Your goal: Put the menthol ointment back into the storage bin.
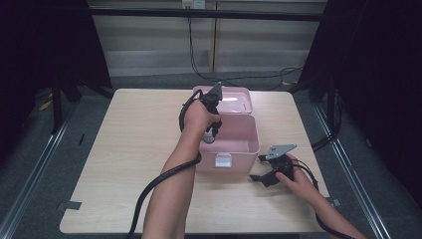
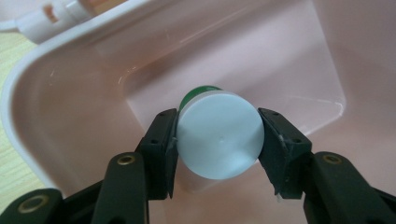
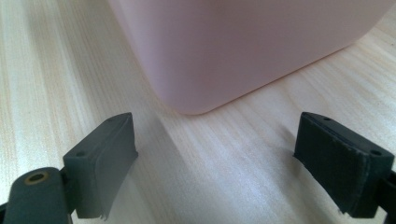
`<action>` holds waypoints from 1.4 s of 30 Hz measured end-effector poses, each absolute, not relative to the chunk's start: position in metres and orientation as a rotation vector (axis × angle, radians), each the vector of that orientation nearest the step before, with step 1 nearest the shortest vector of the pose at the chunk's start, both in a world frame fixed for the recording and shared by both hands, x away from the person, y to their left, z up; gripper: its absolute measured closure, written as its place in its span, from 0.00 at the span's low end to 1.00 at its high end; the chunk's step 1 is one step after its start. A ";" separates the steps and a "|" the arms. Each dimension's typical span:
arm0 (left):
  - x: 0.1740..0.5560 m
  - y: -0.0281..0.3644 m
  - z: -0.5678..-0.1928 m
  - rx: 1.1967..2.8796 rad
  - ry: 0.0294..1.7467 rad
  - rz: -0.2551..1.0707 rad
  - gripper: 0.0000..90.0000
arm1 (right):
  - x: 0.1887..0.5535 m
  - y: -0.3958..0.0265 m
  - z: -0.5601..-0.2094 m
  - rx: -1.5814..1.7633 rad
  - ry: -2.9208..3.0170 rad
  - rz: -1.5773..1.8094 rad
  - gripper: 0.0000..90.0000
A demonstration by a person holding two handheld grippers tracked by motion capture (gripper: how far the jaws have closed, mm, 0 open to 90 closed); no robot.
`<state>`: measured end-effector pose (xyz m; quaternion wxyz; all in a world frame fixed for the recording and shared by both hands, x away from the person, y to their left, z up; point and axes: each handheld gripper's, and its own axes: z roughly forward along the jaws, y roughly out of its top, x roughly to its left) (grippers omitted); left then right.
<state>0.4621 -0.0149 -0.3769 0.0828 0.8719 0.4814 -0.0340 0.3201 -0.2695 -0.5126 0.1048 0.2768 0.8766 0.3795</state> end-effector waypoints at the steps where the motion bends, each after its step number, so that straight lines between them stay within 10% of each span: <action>1: 0.463 -0.014 -0.379 2.590 1.451 -0.103 0.56 | 0.320 -0.270 -0.513 0.815 2.583 1.119 0.14; 42: 0.464 -0.025 -0.431 2.502 1.530 0.006 0.56 | 0.320 -0.270 -0.513 0.816 2.584 1.119 0.14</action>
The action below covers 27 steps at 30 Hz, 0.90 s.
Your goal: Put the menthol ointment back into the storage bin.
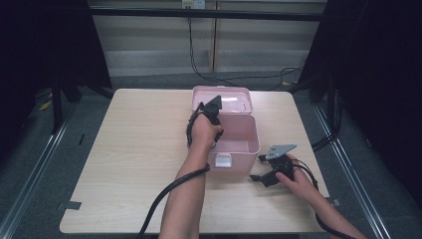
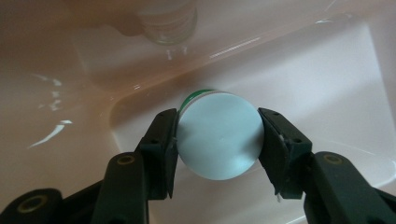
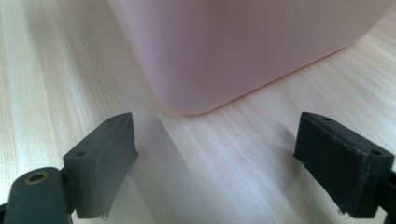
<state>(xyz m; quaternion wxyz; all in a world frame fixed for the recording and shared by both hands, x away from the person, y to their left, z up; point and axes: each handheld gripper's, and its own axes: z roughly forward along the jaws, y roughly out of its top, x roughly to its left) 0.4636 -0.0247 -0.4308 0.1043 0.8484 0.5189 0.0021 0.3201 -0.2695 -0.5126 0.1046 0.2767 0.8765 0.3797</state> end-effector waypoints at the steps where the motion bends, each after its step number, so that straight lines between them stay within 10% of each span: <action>1: 0.464 -0.024 -0.432 2.497 1.530 0.010 0.56 | 0.320 -0.270 -0.513 0.816 2.584 1.119 0.14; 27: 0.462 -0.023 -0.433 2.508 1.508 0.001 0.46 | 0.320 -0.270 -0.513 0.816 2.584 1.119 0.14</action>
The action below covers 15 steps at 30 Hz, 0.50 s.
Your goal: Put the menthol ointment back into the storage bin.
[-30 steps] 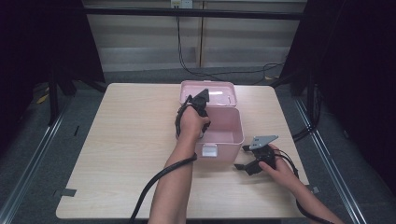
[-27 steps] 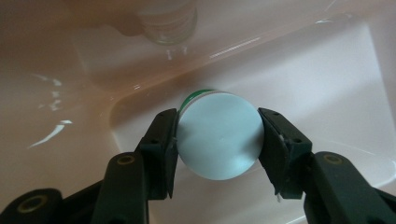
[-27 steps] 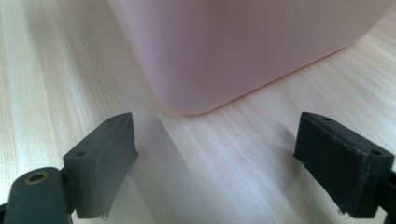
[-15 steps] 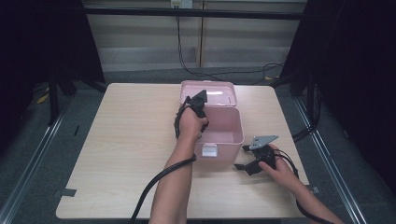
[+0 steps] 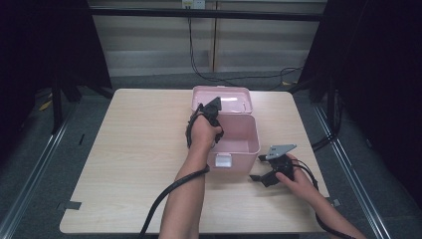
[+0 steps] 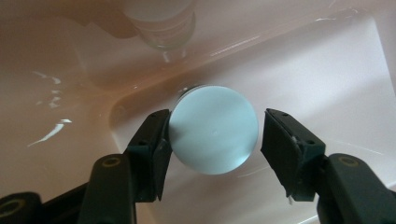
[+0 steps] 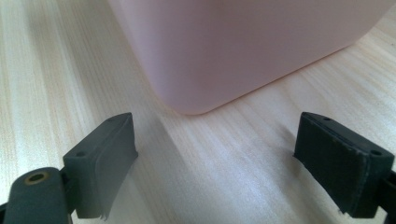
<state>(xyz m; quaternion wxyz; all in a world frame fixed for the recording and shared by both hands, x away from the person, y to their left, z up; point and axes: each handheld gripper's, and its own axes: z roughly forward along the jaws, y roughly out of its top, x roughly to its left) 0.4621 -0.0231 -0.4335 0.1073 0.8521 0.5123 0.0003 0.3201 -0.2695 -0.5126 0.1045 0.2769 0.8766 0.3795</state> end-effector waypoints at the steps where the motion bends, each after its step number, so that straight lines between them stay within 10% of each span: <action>1: 0.462 -0.023 -0.433 2.509 1.512 -0.003 0.45 | 0.320 -0.270 -0.513 0.816 2.584 1.119 0.14; 15: 0.461 -0.022 -0.425 2.510 1.510 -0.033 0.35 | 0.320 -0.270 -0.513 0.815 2.584 1.119 0.14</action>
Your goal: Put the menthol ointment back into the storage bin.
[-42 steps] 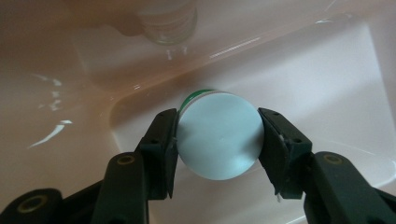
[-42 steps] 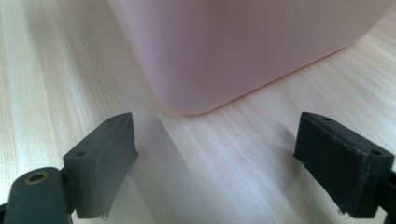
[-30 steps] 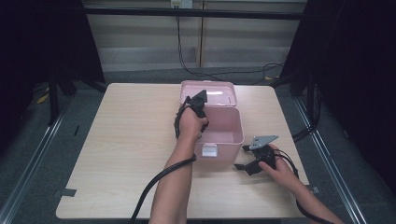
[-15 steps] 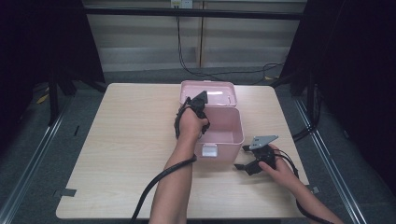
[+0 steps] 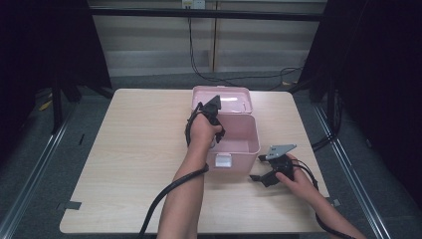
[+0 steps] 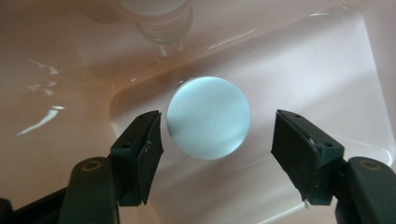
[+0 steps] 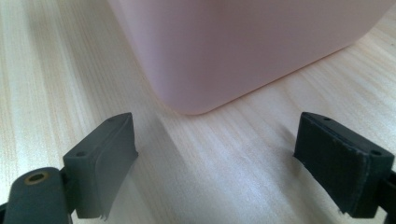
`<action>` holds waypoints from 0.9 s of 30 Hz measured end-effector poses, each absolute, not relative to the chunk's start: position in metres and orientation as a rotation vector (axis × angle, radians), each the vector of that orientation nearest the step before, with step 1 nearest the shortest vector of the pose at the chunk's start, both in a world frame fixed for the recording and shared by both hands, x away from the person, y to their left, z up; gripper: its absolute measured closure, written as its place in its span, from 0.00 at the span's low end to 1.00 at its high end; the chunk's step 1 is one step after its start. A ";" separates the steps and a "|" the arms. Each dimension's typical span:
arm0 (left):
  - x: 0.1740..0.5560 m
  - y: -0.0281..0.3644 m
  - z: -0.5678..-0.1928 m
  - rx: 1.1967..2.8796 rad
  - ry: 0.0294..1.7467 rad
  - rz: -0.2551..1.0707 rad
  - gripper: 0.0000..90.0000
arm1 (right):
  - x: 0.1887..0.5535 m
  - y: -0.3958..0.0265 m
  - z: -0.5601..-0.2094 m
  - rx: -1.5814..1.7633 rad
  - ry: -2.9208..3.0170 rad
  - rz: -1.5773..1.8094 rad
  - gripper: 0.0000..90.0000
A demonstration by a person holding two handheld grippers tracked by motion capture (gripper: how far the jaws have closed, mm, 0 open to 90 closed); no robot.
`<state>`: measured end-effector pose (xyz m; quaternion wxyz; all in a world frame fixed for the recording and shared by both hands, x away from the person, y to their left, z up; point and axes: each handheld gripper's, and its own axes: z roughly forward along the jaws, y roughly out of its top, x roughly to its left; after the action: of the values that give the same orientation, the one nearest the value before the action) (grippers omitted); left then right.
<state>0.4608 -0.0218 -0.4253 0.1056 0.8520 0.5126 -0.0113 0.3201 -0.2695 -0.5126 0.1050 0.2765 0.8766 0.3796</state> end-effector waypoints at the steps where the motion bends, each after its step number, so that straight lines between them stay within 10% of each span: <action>1: 0.460 -0.022 -0.425 2.506 1.518 -0.034 0.34 | 0.320 -0.270 -0.513 0.815 2.584 1.119 0.14; 27: 0.446 -0.030 -0.393 2.677 1.239 -0.024 0.26 | 0.320 -0.270 -0.513 0.815 2.583 1.119 0.14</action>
<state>0.4456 -0.0301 -0.3933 0.0959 0.9033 0.4181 -0.0082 0.3201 -0.2695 -0.5127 0.1050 0.2765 0.8765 0.3798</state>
